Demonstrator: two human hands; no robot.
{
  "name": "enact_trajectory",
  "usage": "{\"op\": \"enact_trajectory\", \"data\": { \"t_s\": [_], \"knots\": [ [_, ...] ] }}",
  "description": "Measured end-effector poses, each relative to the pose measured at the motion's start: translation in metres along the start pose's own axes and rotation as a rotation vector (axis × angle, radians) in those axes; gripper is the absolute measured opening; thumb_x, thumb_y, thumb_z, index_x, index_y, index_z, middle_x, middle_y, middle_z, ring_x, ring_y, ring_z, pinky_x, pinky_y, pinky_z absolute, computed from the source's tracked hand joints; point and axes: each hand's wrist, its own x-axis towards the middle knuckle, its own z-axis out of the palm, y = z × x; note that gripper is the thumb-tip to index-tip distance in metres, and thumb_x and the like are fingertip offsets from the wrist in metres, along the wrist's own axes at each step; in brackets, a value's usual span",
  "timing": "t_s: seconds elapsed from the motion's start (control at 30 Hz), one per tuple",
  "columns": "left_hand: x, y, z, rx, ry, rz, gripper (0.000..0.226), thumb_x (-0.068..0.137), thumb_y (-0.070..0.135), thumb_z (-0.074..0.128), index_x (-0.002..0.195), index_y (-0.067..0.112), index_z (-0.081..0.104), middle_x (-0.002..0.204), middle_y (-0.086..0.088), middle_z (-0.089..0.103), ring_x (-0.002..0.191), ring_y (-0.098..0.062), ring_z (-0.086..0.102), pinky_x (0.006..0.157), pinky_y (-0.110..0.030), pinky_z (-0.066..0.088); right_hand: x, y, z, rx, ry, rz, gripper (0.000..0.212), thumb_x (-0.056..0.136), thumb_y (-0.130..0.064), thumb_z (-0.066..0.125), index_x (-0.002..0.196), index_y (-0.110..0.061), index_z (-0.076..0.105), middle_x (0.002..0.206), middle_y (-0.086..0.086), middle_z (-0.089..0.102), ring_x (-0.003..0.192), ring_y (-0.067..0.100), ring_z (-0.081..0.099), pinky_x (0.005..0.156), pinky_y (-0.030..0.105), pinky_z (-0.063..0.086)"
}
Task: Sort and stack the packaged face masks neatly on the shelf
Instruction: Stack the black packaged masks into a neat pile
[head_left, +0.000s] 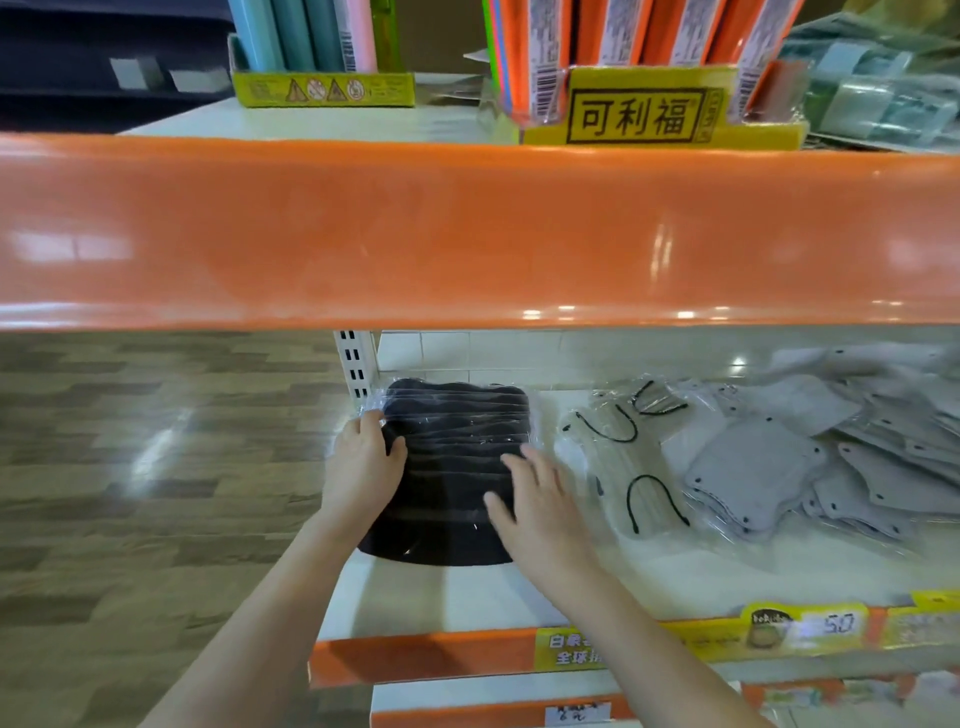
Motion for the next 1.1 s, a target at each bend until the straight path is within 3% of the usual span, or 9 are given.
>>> {"op": "enact_trajectory", "data": {
  "t_s": [0.13,0.2,0.27,0.37,0.47,0.63,0.8,0.93,1.1],
  "knots": [
    [0.015,0.004,0.0,-0.159,-0.046,-0.121,0.05,0.096,0.027,0.052,0.139,0.007,0.035,0.135,-0.016,0.046,0.12,-0.03,0.047,0.093,-0.04,0.043,0.028,0.0,-0.011,0.228,0.174,0.281,0.042,0.097,-0.033,0.048,0.127,-0.005,0.045,0.13,0.008,0.047,0.125,0.026,0.04,0.088,0.029,0.033],
    [0.021,0.005,0.002,-0.221,-0.052,-0.166,0.052,0.095,0.027,0.053,0.14,0.008,0.035,0.137,-0.016,0.046,0.118,-0.029,0.049,0.09,-0.037,0.044,0.042,-0.002,-0.013,0.294,0.131,0.356,0.04,0.096,-0.033,0.05,0.122,-0.002,0.047,0.116,0.007,0.052,0.115,0.027,0.047,0.076,0.027,0.03],
    [0.025,0.005,0.004,-0.264,-0.047,-0.184,0.052,0.094,0.026,0.056,0.139,0.008,0.036,0.134,-0.016,0.047,0.114,-0.028,0.051,0.085,-0.033,0.043,0.053,-0.004,-0.013,0.349,0.072,0.369,0.042,0.096,-0.036,0.049,0.123,-0.004,0.047,0.111,0.004,0.054,0.106,0.024,0.052,0.077,0.03,0.036],
    [0.028,0.005,0.005,-0.283,-0.03,-0.173,0.053,0.092,0.023,0.059,0.138,0.01,0.038,0.131,-0.015,0.047,0.114,-0.026,0.05,0.083,-0.031,0.042,0.062,-0.006,-0.018,0.456,0.04,0.363,0.041,0.096,-0.032,0.048,0.13,-0.01,0.043,0.111,-0.002,0.052,0.094,0.016,0.05,0.074,0.03,0.038],
    [0.029,0.002,0.005,-0.23,-0.042,-0.127,0.057,0.089,0.024,0.062,0.14,0.014,0.037,0.137,-0.011,0.044,0.122,-0.027,0.045,0.095,-0.038,0.043,0.066,-0.006,-0.027,0.507,0.027,0.338,0.043,0.095,-0.022,0.05,0.135,-0.014,0.039,0.114,-0.002,0.047,0.092,0.011,0.041,0.063,0.021,0.031],
    [0.027,-0.001,0.003,-0.107,-0.105,-0.109,0.064,0.087,0.029,0.064,0.143,0.019,0.033,0.143,-0.008,0.038,0.13,-0.027,0.037,0.102,-0.045,0.038,0.065,-0.003,-0.021,0.336,-0.004,0.315,0.053,0.09,-0.02,0.056,0.138,-0.016,0.035,0.131,0.002,0.045,0.096,0.015,0.042,0.064,0.024,0.031],
    [0.024,-0.002,0.0,-0.057,-0.12,-0.114,0.061,0.087,0.029,0.064,0.14,0.021,0.035,0.137,-0.01,0.041,0.125,-0.028,0.04,0.097,-0.042,0.038,0.065,0.001,-0.004,0.159,0.018,0.264,0.061,0.087,-0.016,0.056,0.143,-0.013,0.032,0.141,0.006,0.036,0.127,0.023,0.038,0.086,0.03,0.04],
    [0.02,0.002,-0.003,-0.066,-0.089,-0.139,0.067,0.086,0.029,0.067,0.142,0.018,0.031,0.137,-0.013,0.039,0.125,-0.032,0.04,0.097,-0.043,0.039,0.068,0.0,0.003,0.097,0.053,0.293,0.056,0.086,-0.012,0.053,0.139,-0.012,0.033,0.134,0.008,0.033,0.123,0.023,0.035,0.088,0.037,0.047],
    [0.013,0.0,-0.004,0.01,0.009,-0.11,0.065,0.09,0.036,0.061,0.141,0.011,0.031,0.136,-0.017,0.041,0.125,-0.033,0.038,0.099,-0.046,0.036,0.06,-0.003,0.002,0.033,0.176,0.222,0.042,0.091,-0.019,0.053,0.13,-0.01,0.04,0.131,0.01,0.036,0.119,0.024,0.037,0.087,0.031,0.042]
  ]
}}
